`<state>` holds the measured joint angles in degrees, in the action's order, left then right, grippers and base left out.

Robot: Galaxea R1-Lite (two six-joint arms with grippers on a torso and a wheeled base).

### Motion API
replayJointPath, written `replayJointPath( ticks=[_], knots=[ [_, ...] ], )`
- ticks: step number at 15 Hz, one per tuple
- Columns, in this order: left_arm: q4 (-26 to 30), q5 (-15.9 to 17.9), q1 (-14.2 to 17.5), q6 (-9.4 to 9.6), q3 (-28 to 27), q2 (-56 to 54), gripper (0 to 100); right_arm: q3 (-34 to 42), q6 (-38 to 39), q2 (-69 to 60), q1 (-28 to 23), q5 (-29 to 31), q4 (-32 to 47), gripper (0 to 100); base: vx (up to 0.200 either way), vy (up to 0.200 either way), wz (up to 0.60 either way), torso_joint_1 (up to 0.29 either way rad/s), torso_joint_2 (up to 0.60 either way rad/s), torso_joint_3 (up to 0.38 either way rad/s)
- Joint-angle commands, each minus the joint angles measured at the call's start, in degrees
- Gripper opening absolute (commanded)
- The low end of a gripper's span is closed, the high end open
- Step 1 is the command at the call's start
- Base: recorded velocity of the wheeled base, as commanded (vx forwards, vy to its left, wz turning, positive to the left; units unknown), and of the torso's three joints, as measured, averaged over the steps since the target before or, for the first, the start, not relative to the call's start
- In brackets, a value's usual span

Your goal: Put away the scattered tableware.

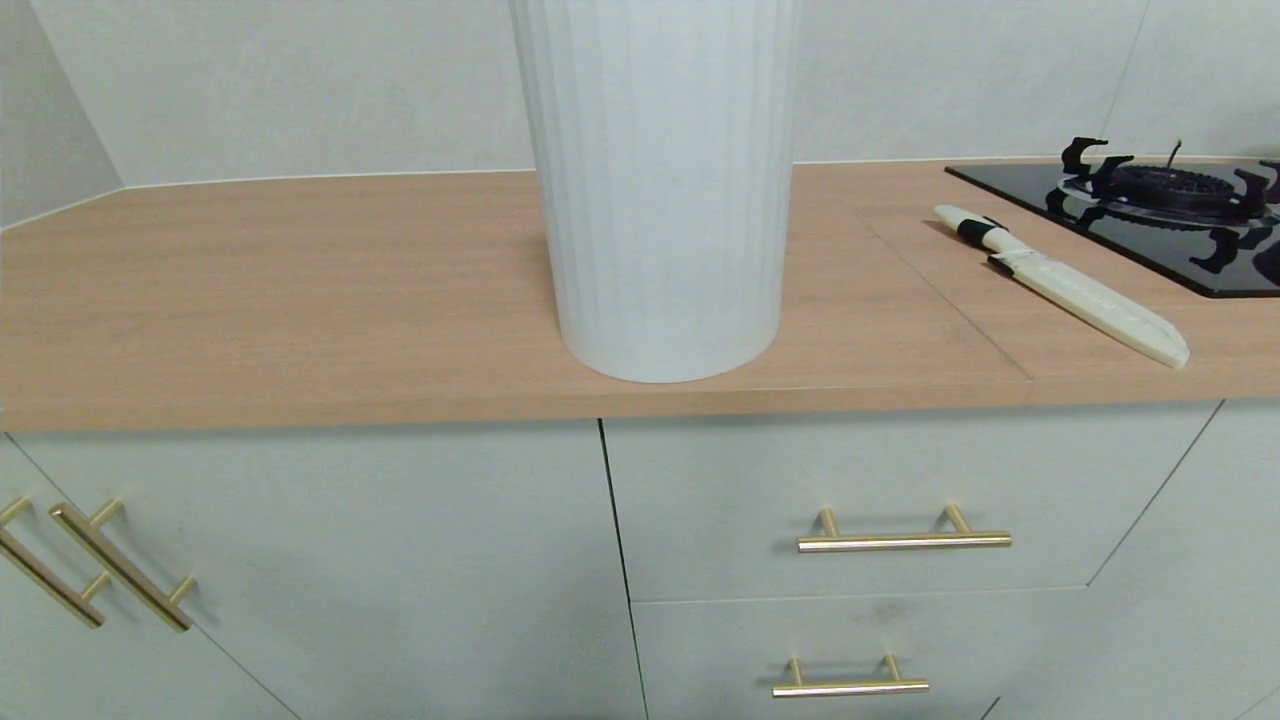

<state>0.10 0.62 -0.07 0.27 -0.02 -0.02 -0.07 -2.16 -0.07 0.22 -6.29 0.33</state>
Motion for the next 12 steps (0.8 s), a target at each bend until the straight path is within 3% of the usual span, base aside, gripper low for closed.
replayJointPath(
  ticks=[1, 7, 12],
  knots=[
    [-0.01, -0.01, -0.01, 0.00, 0.02, 0.02, 100, -0.01, -0.04, 0.07, 0.04, -0.04, 0.02, 100, 0.000, 0.000, 0.00, 0.000, 0.00, 0.000],
    [-0.01, -0.01, -0.01, 0.08, 0.02, 0.02, 100, 0.07, -0.22, 0.07, 0.04, -0.13, 0.02, 100, 0.000, 0.000, 0.00, 0.002, -0.01, -0.004],
    [-0.01, -0.01, -0.01, 0.08, 0.02, 0.02, 100, 0.07, -0.30, 0.07, 0.04, -0.13, 0.02, 100, 0.000, 0.000, 0.00, 0.092, -0.29, -0.260]
  ],
)
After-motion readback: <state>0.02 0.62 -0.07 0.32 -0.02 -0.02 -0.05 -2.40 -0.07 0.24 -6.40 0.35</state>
